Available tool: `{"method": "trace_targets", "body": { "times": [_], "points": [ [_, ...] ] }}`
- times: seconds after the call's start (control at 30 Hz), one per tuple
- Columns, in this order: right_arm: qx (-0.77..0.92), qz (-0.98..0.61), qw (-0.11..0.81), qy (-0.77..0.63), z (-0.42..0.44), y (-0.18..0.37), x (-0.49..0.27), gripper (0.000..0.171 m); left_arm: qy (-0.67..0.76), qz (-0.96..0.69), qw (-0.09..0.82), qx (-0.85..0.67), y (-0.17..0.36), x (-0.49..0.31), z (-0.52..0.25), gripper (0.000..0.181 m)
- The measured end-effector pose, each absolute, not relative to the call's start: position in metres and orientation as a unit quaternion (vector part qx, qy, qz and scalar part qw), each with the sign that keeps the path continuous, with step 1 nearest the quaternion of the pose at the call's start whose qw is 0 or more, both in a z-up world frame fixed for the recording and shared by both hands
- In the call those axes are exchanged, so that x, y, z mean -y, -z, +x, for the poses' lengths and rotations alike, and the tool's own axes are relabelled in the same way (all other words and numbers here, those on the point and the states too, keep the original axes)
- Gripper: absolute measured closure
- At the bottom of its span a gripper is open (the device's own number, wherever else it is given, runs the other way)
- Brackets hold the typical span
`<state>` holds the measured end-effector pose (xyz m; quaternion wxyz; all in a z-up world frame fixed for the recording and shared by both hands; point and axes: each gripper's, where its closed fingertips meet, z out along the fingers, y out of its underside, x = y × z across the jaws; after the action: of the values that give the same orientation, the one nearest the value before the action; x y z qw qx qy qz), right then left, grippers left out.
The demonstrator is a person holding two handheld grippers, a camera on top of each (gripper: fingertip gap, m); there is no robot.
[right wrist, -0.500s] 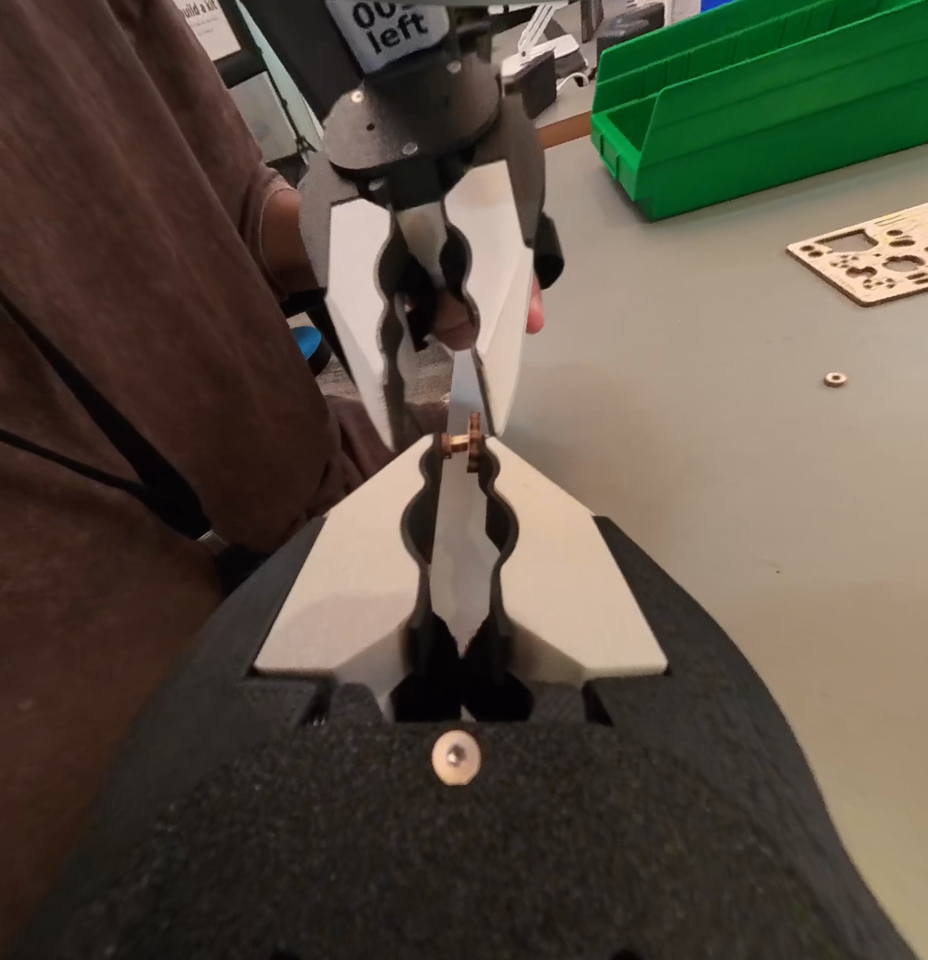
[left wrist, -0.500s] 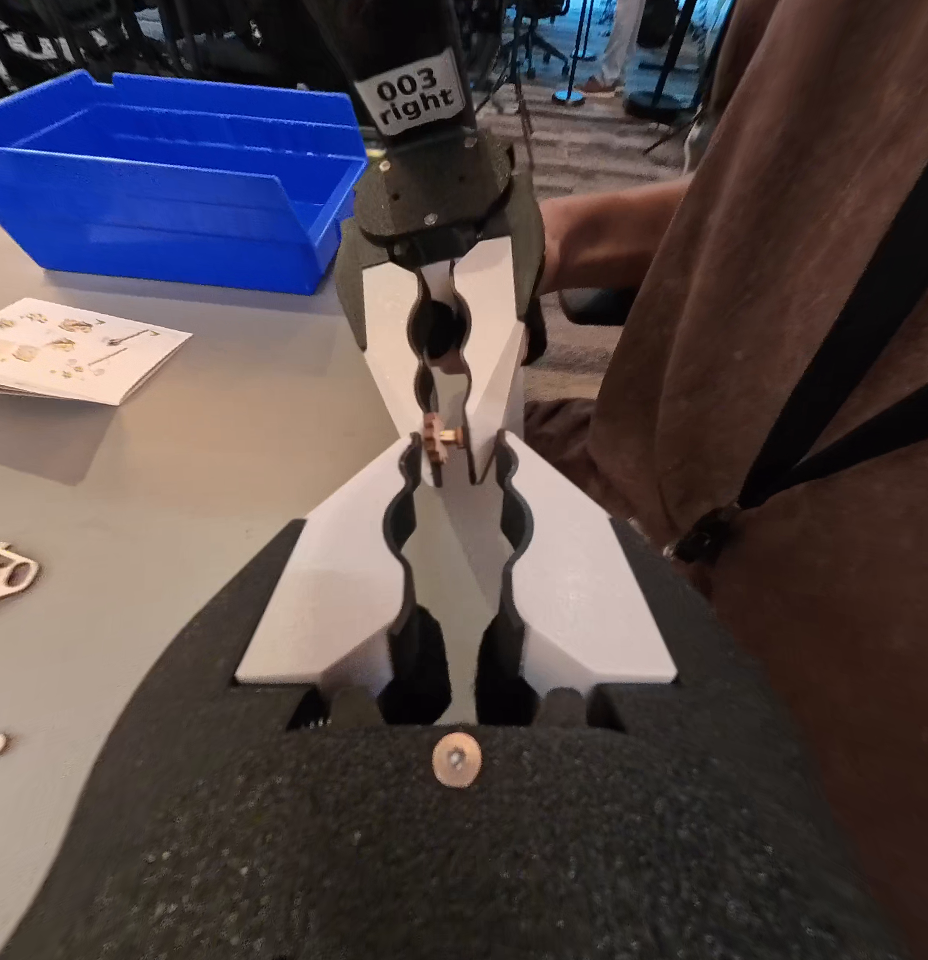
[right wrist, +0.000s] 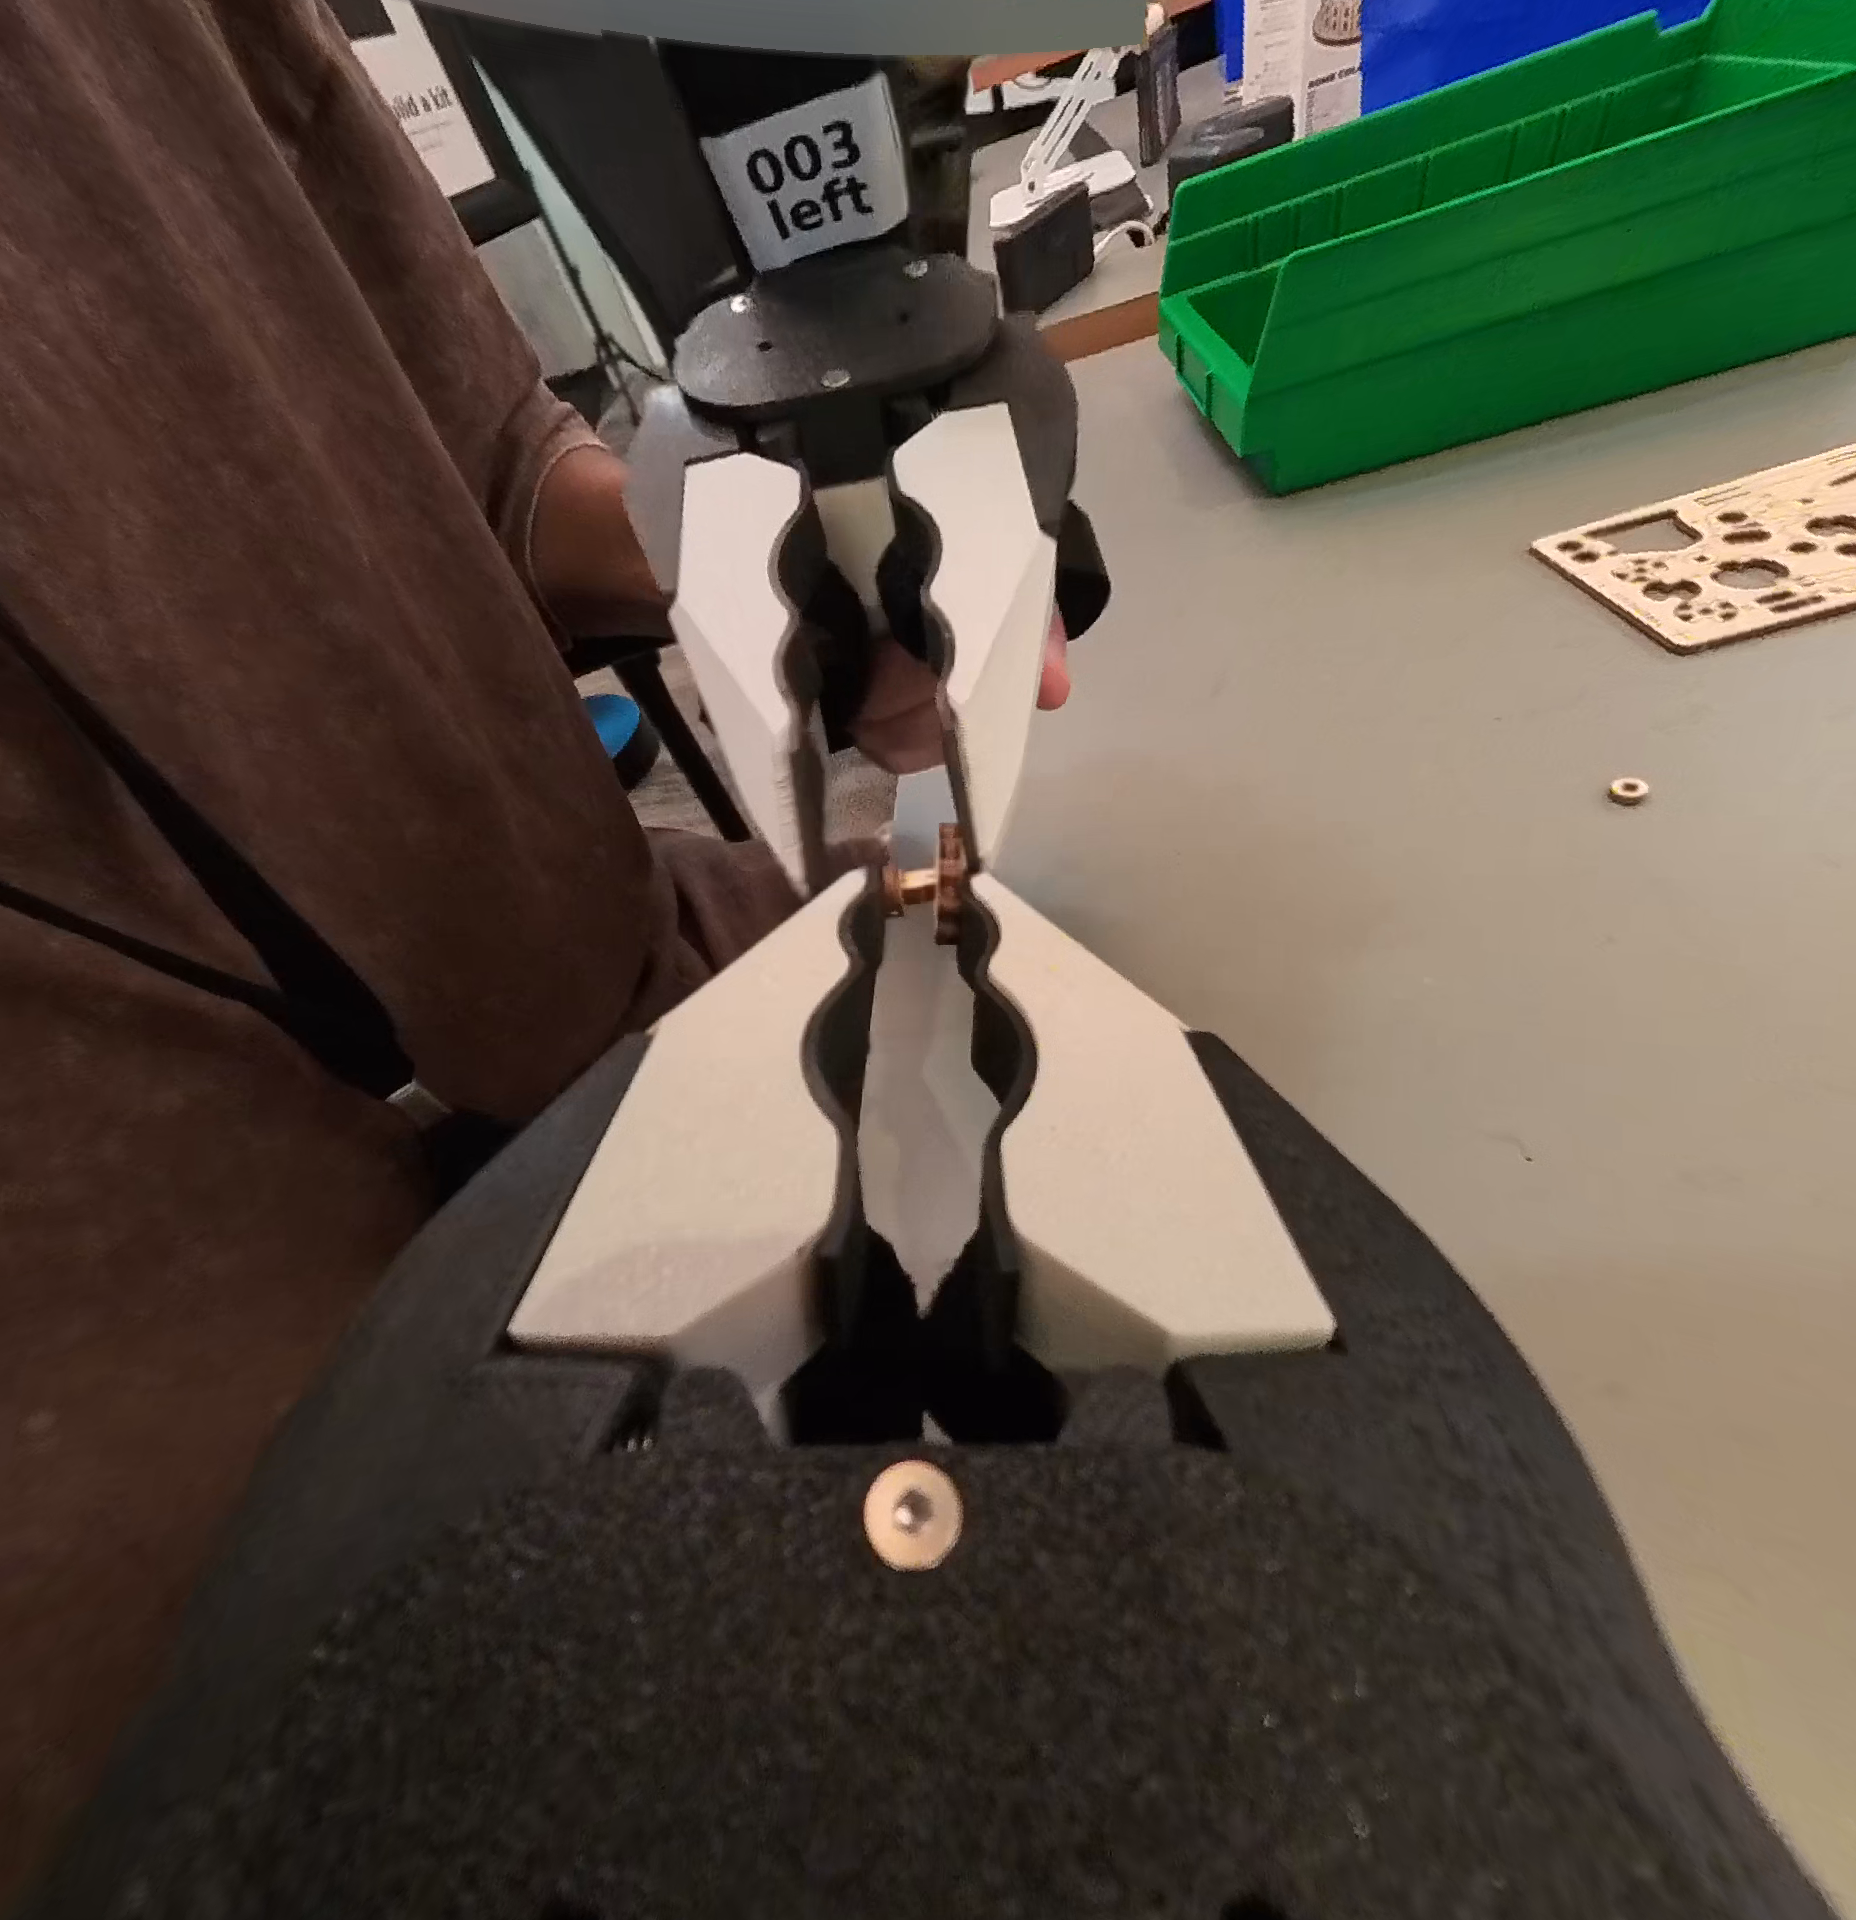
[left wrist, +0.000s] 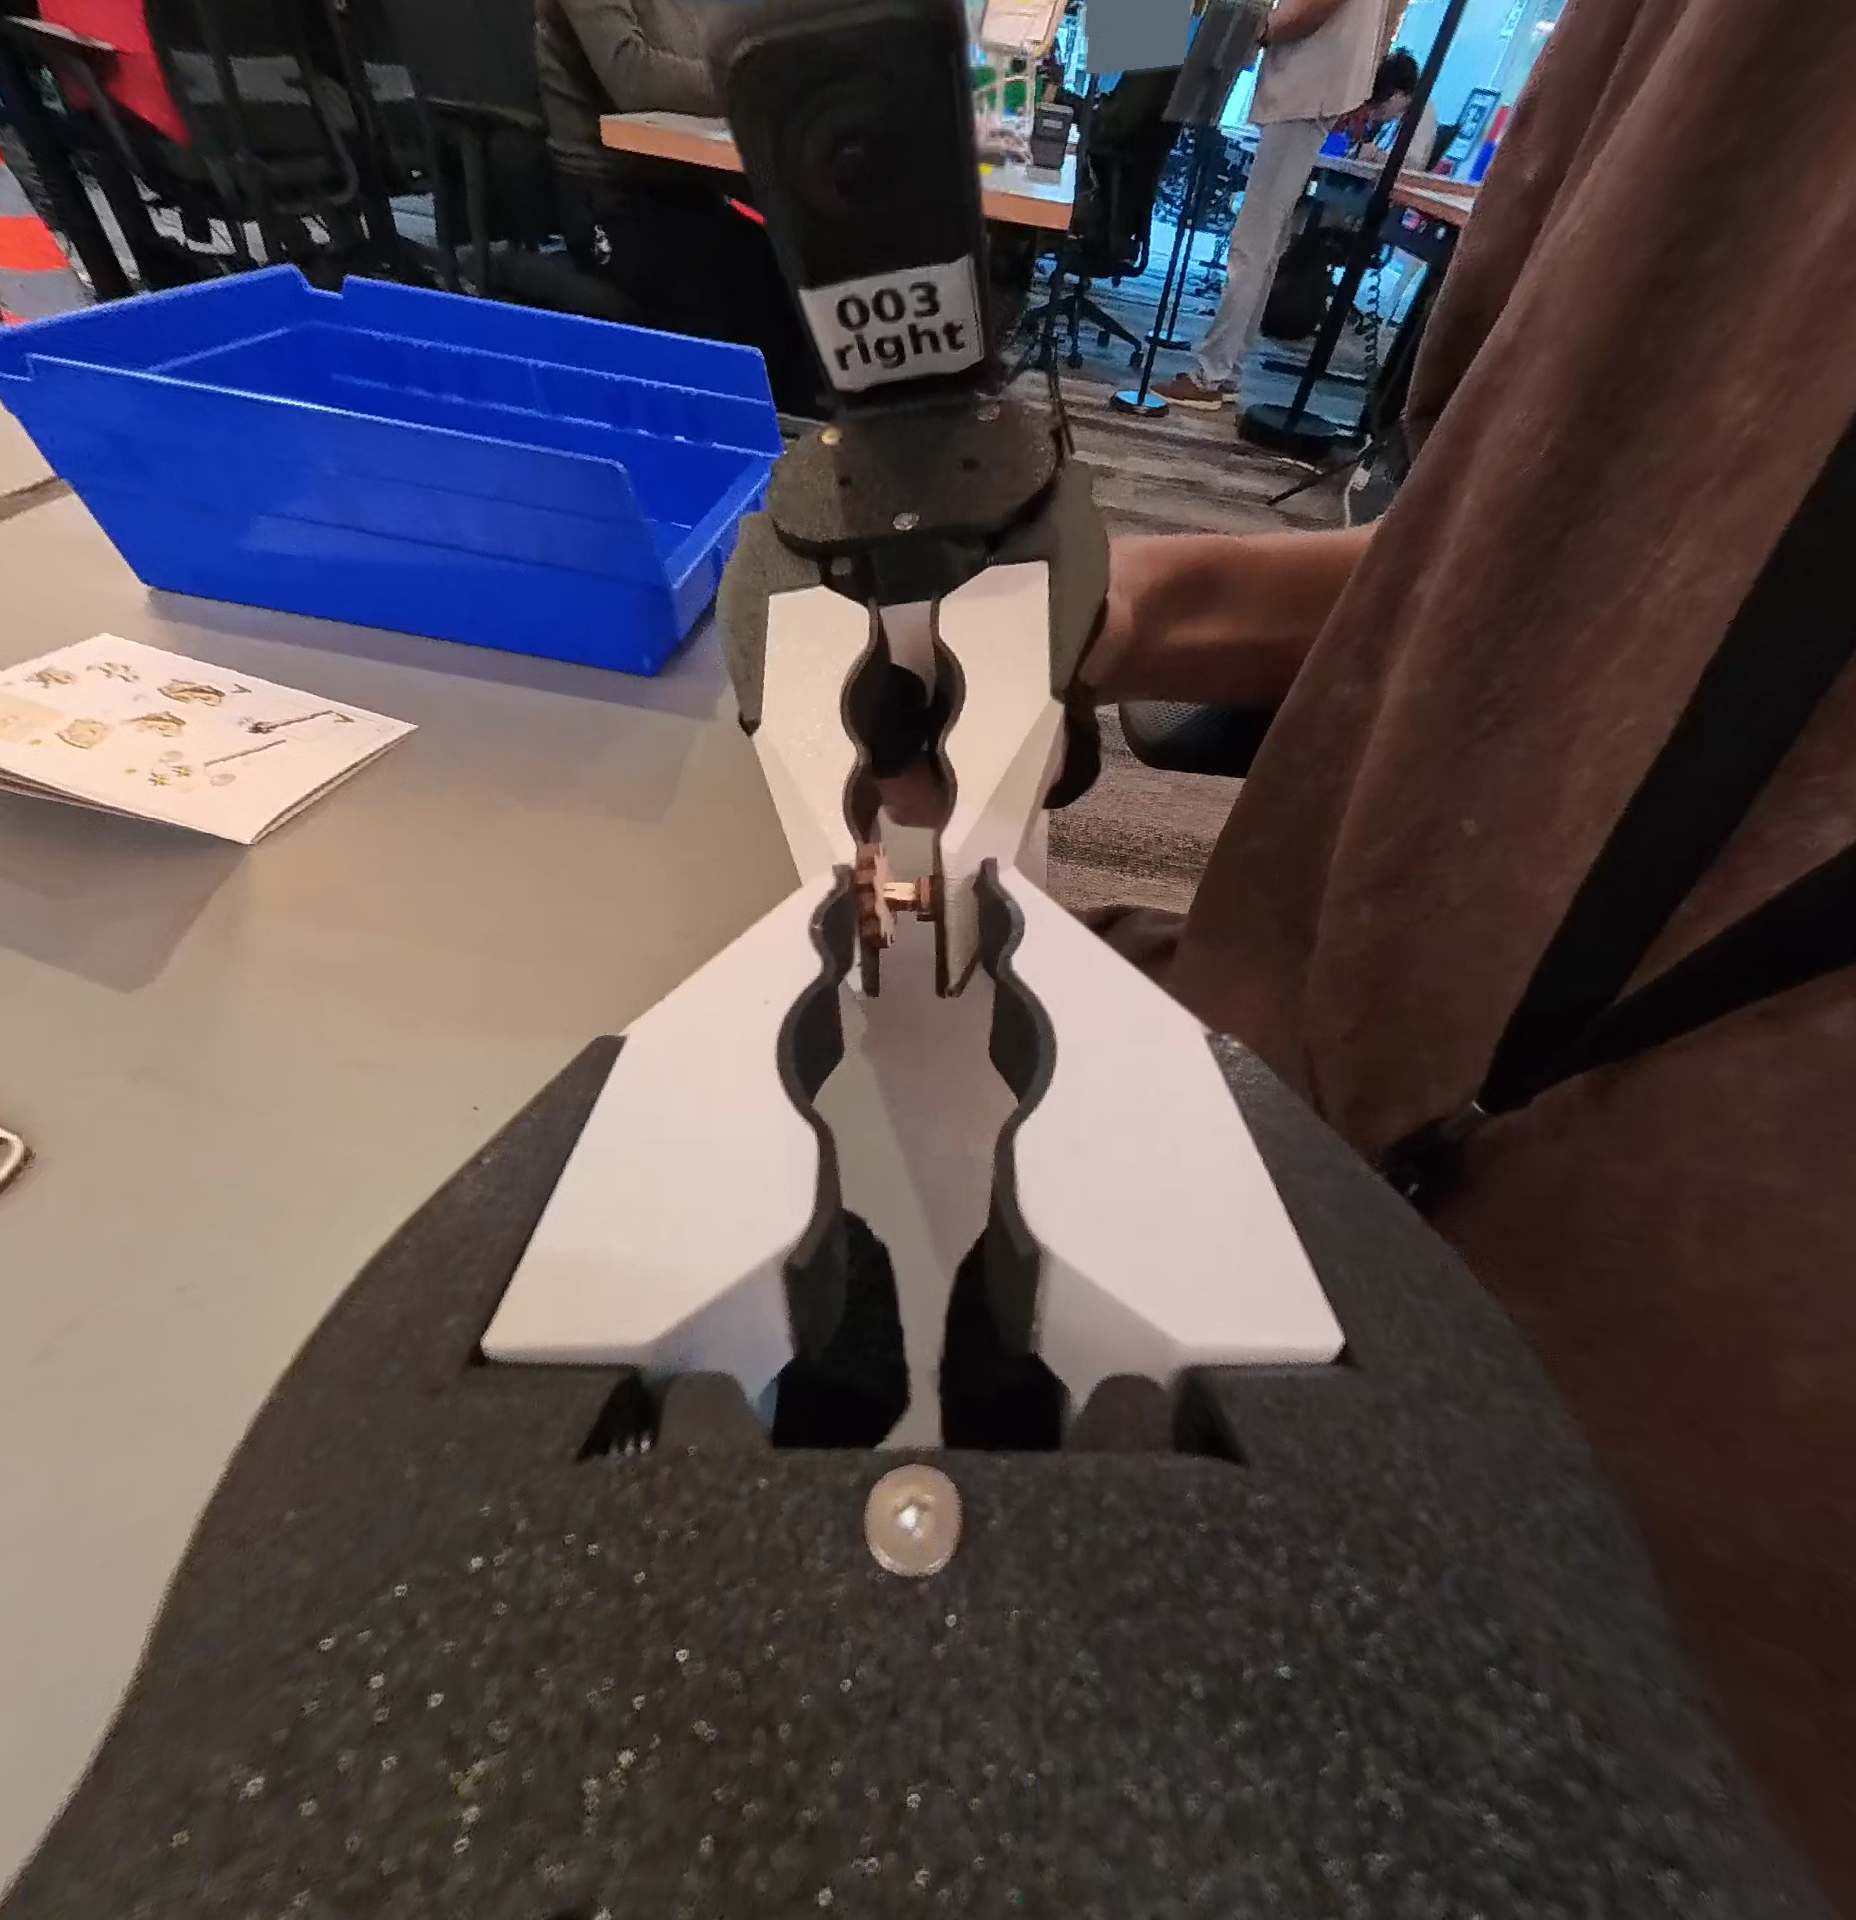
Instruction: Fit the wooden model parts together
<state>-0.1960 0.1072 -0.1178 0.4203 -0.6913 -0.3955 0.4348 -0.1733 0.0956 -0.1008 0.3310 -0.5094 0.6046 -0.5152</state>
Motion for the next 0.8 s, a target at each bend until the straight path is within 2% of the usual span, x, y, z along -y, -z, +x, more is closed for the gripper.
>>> {"method": "trace_targets", "body": {
  "times": [0.1,0.2,0.57,0.63,0.8],
  "points": [
    [0.378,-0.69,0.432,-0.44,-0.194,0.115,-0.113,0.159,0.522,-0.514,0.325,-0.598,0.099,-0.098,-0.173,0.151],
    [0.381,-0.685,0.443,-0.435,-0.195,0.114,-0.114,0.159,0.52,-0.517,0.331,-0.594,0.098,-0.1,-0.172,0.151],
    [0.431,-0.677,0.414,-0.428,-0.197,0.125,-0.101,0.159,0.502,-0.5,0.322,-0.628,0.108,-0.093,-0.176,0.164],
    [0.44,-0.671,0.409,-0.434,-0.198,0.125,-0.097,0.157,0.506,-0.499,0.325,-0.624,0.107,-0.096,-0.178,0.18],
    [0.434,-0.669,0.413,-0.44,-0.197,0.121,-0.098,0.159,0.516,-0.501,0.322,-0.616,0.104,-0.097,-0.177,0.18]
  ]
}}
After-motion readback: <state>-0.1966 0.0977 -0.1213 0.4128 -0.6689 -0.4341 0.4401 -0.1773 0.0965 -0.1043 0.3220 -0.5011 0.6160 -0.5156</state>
